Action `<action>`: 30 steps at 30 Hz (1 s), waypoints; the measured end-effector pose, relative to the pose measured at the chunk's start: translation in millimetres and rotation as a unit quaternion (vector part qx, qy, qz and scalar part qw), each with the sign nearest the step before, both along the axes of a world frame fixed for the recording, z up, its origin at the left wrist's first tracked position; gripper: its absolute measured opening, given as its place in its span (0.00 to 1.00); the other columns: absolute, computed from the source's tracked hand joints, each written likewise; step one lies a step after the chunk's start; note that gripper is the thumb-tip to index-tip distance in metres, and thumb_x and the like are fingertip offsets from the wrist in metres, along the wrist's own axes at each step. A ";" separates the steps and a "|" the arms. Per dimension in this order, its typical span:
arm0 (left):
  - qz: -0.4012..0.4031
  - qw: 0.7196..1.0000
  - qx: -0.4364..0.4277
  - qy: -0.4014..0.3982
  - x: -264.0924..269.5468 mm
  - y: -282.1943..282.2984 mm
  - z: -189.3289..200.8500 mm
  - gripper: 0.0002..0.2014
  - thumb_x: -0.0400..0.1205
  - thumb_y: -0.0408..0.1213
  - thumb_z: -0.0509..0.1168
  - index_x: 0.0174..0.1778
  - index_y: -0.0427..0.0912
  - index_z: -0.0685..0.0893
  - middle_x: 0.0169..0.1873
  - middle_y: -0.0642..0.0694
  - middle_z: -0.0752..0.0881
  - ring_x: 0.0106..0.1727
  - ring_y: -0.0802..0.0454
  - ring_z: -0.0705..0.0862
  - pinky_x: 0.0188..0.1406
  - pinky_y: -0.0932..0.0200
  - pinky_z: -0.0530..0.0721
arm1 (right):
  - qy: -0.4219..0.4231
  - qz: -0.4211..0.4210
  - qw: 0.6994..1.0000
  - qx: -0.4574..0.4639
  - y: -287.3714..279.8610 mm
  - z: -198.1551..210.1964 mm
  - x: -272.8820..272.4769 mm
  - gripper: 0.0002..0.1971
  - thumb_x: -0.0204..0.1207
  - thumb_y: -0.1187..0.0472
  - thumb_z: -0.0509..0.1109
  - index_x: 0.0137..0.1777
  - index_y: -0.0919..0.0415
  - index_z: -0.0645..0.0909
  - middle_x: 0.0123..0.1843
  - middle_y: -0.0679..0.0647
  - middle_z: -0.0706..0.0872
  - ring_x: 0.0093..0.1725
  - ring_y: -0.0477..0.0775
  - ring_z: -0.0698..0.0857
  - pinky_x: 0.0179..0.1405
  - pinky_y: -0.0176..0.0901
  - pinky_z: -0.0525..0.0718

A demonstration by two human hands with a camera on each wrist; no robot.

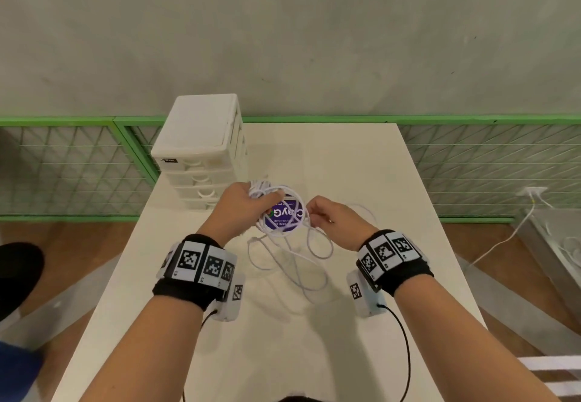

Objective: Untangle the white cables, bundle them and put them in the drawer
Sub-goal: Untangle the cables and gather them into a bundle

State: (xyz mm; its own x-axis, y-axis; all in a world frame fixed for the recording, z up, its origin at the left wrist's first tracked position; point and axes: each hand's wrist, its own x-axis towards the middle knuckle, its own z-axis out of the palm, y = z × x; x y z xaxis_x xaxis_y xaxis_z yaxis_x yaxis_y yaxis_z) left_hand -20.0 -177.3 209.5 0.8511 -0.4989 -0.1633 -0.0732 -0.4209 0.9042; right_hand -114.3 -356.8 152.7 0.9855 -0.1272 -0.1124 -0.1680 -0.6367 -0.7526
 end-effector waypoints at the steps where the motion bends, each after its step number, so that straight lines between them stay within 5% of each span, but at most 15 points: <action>1: 0.005 1.000 0.013 -0.013 6.3 2.6 2.0 0.16 0.77 0.44 0.72 0.27 0.40 0.79 0.15 0.53 0.80 0.18 0.60 0.77 0.18 0.70 0.72 | -0.008 -0.006 1.000 -0.011 -2.0 -0.5 -1.1 0.08 0.83 0.64 0.58 0.54 0.64 0.78 0.46 0.54 0.83 0.45 0.52 0.78 0.42 0.38 0.72; 6: 0.043 0.997 0.053 -0.045 37.6 28.3 4.3 0.18 0.77 0.47 0.72 0.28 0.39 0.79 0.22 0.45 0.79 0.23 0.49 0.76 0.30 0.59 0.74 | -0.113 -0.153 0.980 -0.062 -36.6 -13.8 -15.7 0.11 0.83 0.61 0.60 0.48 0.61 0.84 0.49 0.54 0.85 0.50 0.53 0.80 0.50 0.41 0.72; 10: 0.093 0.993 0.053 -0.047 52.9 49.3 -4.2 0.18 0.77 0.46 0.72 0.27 0.38 0.80 0.24 0.39 0.80 0.27 0.45 0.78 0.34 0.53 0.77 | -0.049 -0.353 0.931 -0.080 -77.7 -24.4 -38.8 0.14 0.85 0.59 0.55 0.56 0.59 0.82 0.56 0.59 0.87 0.53 0.62 0.83 0.45 0.42 0.72; 13: 0.104 0.993 0.050 -0.037 54.4 54.1 -8.3 0.18 0.77 0.46 0.71 0.26 0.38 0.79 0.24 0.39 0.80 0.27 0.44 0.77 0.32 0.54 0.76 | 0.001 -0.416 0.907 -0.063 -91.8 -31.2 -51.5 0.14 0.85 0.60 0.54 0.58 0.60 0.81 0.57 0.63 0.85 0.53 0.65 0.81 0.47 0.47 0.73; 17: 0.078 0.997 0.009 -0.014 42.1 39.3 -8.2 0.17 0.78 0.43 0.71 0.27 0.38 0.80 0.20 0.45 0.79 0.22 0.51 0.77 0.24 0.61 0.75 | -0.017 -0.389 0.920 -0.047 -83.4 -39.3 -41.8 0.13 0.84 0.62 0.57 0.59 0.61 0.82 0.58 0.63 0.85 0.55 0.63 0.80 0.48 0.43 0.71; 20: 0.063 0.997 -0.042 0.013 31.1 22.2 -9.0 0.17 0.78 0.44 0.72 0.27 0.38 0.81 0.14 0.51 0.77 0.15 0.58 0.74 0.16 0.66 0.73 | -0.040 -0.345 0.934 -0.086 -62.8 -30.1 -23.9 0.18 0.84 0.58 0.58 0.70 0.62 0.76 0.69 0.65 0.77 0.68 0.65 0.74 0.67 0.49 0.69; 22: 0.040 0.997 -0.064 0.035 25.1 10.8 -6.5 0.17 0.76 0.48 0.73 0.33 0.35 0.85 0.15 0.50 0.77 0.17 0.54 0.73 0.16 0.64 0.72 | -0.074 -0.260 0.963 -0.014 -38.3 -10.0 -13.5 0.22 0.82 0.52 0.61 0.74 0.57 0.71 0.72 0.55 0.75 0.72 0.53 0.72 0.72 0.43 0.65; 27: -0.032 0.993 -0.101 0.056 12.4 -10.8 4.6 0.23 0.70 0.52 0.74 0.35 0.31 0.83 0.16 0.49 0.77 0.22 0.47 0.74 0.23 0.58 0.74 | 0.001 -0.036 0.981 0.192 25.7 7.2 6.8 0.41 0.69 0.53 0.77 0.79 0.45 0.57 0.65 0.37 0.78 0.59 0.27 0.77 0.56 0.20 0.72; 29: -0.048 0.993 -0.099 0.047 11.7 -14.5 10.1 0.24 0.73 0.49 0.74 0.48 0.26 0.85 0.17 0.49 0.79 0.21 0.50 0.74 0.22 0.61 0.75 | 0.010 -0.020 0.979 0.201 38.9 -4.6 13.3 0.39 0.68 0.50 0.78 0.77 0.46 0.63 0.60 0.43 0.85 0.57 0.37 0.83 0.60 0.31 0.78; 30: -0.052 0.994 -0.088 0.038 13.1 -15.1 12.6 0.22 0.75 0.46 0.73 0.51 0.28 0.86 0.18 0.50 0.81 0.21 0.52 0.74 0.21 0.62 0.74 | 0.000 -0.028 0.980 0.198 40.7 -9.5 14.7 0.27 0.72 0.51 0.74 0.70 0.46 0.71 0.51 0.46 0.88 0.49 0.42 0.87 0.56 0.39 0.81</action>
